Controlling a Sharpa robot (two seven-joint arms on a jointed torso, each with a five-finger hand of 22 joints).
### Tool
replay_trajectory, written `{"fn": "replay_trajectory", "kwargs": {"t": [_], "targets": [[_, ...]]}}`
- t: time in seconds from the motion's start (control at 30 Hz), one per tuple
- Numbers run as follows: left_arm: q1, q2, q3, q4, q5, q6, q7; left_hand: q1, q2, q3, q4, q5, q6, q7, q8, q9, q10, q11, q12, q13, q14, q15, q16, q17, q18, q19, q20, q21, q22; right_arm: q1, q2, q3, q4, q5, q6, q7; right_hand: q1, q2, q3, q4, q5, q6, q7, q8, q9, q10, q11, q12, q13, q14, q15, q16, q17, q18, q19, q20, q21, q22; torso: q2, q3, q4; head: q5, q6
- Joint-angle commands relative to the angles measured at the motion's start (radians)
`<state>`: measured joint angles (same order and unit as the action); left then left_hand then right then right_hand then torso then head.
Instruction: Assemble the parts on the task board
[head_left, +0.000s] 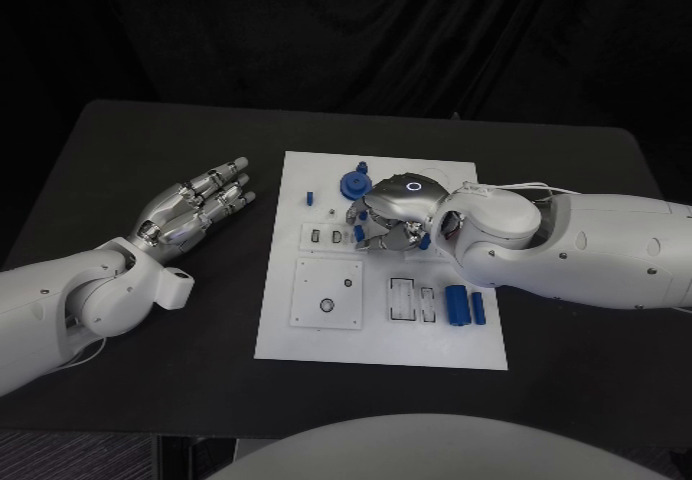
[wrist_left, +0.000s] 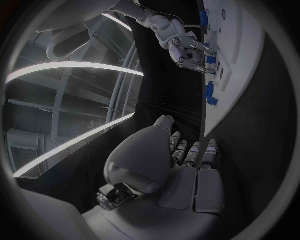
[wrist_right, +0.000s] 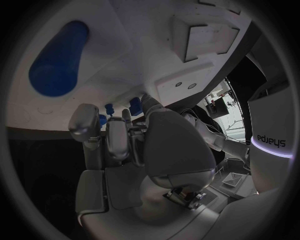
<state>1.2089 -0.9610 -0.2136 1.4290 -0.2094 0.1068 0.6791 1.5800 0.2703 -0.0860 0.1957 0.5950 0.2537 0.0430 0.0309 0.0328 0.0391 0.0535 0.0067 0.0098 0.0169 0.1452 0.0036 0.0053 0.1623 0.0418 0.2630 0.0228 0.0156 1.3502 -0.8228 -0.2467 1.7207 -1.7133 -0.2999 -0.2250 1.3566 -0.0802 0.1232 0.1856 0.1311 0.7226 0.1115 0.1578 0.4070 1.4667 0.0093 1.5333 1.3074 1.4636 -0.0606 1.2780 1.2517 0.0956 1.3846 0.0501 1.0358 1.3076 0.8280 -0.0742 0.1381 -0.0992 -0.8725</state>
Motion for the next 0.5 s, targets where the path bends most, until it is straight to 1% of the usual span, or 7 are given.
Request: {"fn": "replay_trajectory", "kwargs": {"t": [0.03, 0.13, 0.2, 0.23, 0.27, 0.3, 0.5], "targets": [[-0.002, 0.0, 0.001, 0.003, 0.001, 0.009, 0.023, -0.005, -0.008, 0.007, 0.001, 0.004, -0.004, -0.006, 0.001, 0.0, 0.001, 0.009, 0.003, 0.001, 0.001, 0.009, 0.003, 0.001, 0.019, -0.001, 0.008, 0.006, 0.001, -0.003, -0.002, 0.0, 0.001, -0.008, 0.009, -0.021, -0.015, -0.005, -0.009, 0.005, -0.023, -0.032, 0.001, -0.029, -0.022, 0.048, 0.005, -0.008, 0.213, 0.026, 0.007, -0.011, -0.005, 0.014, -0.005, 0.006, -0.014, 0.008, 0.0, 0.0001, -0.0009, 0.0, 0.0], [-0.002, -0.001, 0.001, 0.003, 0.001, 0.006, 0.025, -0.005, -0.008, 0.007, 0.0, 0.004, -0.003, -0.006, 0.001, 0.0, 0.001, 0.009, 0.003, 0.001, 0.001, 0.009, 0.003, 0.001, 0.019, -0.001, 0.008, 0.006, 0.001, -0.003, -0.006, 0.0, 0.002, -0.008, -0.007, -0.019, -0.021, -0.014, -0.011, 0.013, -0.04, -0.057, 0.0, -0.05, -0.041, 0.044, 0.005, -0.011, 0.21, 0.024, 0.008, -0.017, -0.009, 0.015, -0.007, 0.006, -0.023, 0.006, 0.0, 0.0004, -0.0009, 0.002, 0.0], [-0.002, -0.001, 0.001, 0.002, 0.001, 0.004, 0.027, -0.005, -0.009, 0.007, 0.0, 0.004, -0.003, -0.006, 0.001, 0.0, 0.001, 0.009, 0.003, 0.001, 0.001, 0.009, 0.003, 0.001, 0.019, -0.001, 0.008, 0.005, 0.001, -0.003, -0.011, 0.0, 0.004, -0.008, -0.028, -0.014, -0.026, -0.034, -0.009, 0.033, -0.06, -0.108, -0.003, -0.077, -0.072, 0.041, 0.004, -0.014, 0.208, 0.023, 0.007, -0.02, -0.01, 0.016, -0.008, 0.006, -0.03, 0.006, 0.0, 0.0006, -0.0011, 0.003, 0.0], [-0.003, 0.0, 0.001, 0.001, 0.001, 0.004, 0.028, -0.005, -0.009, 0.007, 0.0, 0.004, -0.001, -0.006, 0.001, 0.0, 0.002, 0.009, 0.003, 0.001, 0.001, 0.009, 0.003, 0.001, 0.019, -0.001, 0.008, 0.005, 0.001, -0.003, -0.014, 0.0, 0.005, -0.008, -0.038, -0.011, -0.032, -0.067, -0.007, 0.071, -0.079, -0.165, -0.005, -0.093, -0.111, 0.043, 0.0, -0.013, 0.209, 0.024, 0.006, -0.019, -0.008, 0.016, -0.007, 0.003, -0.03, 0.008, 0.0, 0.0006, -0.0008, 0.004, 0.0], [-0.003, 0.0, 0.001, 0.001, 0.001, 0.003, 0.028, -0.005, -0.01, 0.007, -0.001, 0.004, 0.0, -0.006, 0.001, 0.0, 0.002, 0.009, 0.003, 0.001, 0.001, 0.008, 0.003, 0.001, 0.019, -0.002, 0.008, 0.005, 0.0, -0.003, -0.017, 0.0, 0.007, -0.008, -0.046, -0.008, -0.032, -0.079, -0.008, 0.085, -0.078, -0.186, -0.008, -0.098, -0.125, 0.042, 0.0, -0.013, 0.208, 0.024, 0.004, -0.02, -0.007, 0.015, -0.006, 0.003, -0.031, 0.009, 0.0, 0.0004, -0.0006, 0.005, 0.0], [-0.003, 0.0, 0.001, 0.0, 0.001, 0.002, 0.029, -0.005, -0.011, 0.007, -0.001, 0.004, 0.0, -0.006, 0.002, 0.0, 0.002, 0.009, 0.003, 0.001, 0.0, 0.008, 0.003, 0.001, 0.019, -0.003, 0.007, 0.004, 0.0, -0.003, -0.023, 0.0, 0.009, -0.008, -0.061, -0.001, -0.028, -0.101, -0.013, 0.108, -0.081, -0.215, -0.01, -0.103, -0.145, 0.041, -0.002, -0.014, 0.208, 0.023, 0.002, -0.021, -0.007, 0.015, -0.006, 0.002, -0.032, 0.01, 0.0, 0.0005, -0.0005, 0.006, 0.0], [-0.003, -0.002, 0.001, 0.0, 0.001, -0.005, 0.034, -0.005, -0.012, 0.008, -0.003, 0.004, 0.001, -0.005, 0.002, 0.001, 0.002, 0.008, 0.004, 0.001, 0.0, 0.007, 0.002, 0.0, 0.019, -0.004, 0.006, 0.004, 0.0, -0.003, -0.052, 0.0, 0.028, -0.008, -0.145, 0.037, -0.051, -0.134, -0.037, 0.112, -0.082, -0.23, -0.011, -0.103, -0.162, 0.042, -0.004, -0.014, 0.209, 0.025, 0.0, -0.015, 0.0, 0.013, -0.005, -0.001, -0.03, 0.014, 0.0, 0.0005, -0.0001, 0.012, 0.0]]}}
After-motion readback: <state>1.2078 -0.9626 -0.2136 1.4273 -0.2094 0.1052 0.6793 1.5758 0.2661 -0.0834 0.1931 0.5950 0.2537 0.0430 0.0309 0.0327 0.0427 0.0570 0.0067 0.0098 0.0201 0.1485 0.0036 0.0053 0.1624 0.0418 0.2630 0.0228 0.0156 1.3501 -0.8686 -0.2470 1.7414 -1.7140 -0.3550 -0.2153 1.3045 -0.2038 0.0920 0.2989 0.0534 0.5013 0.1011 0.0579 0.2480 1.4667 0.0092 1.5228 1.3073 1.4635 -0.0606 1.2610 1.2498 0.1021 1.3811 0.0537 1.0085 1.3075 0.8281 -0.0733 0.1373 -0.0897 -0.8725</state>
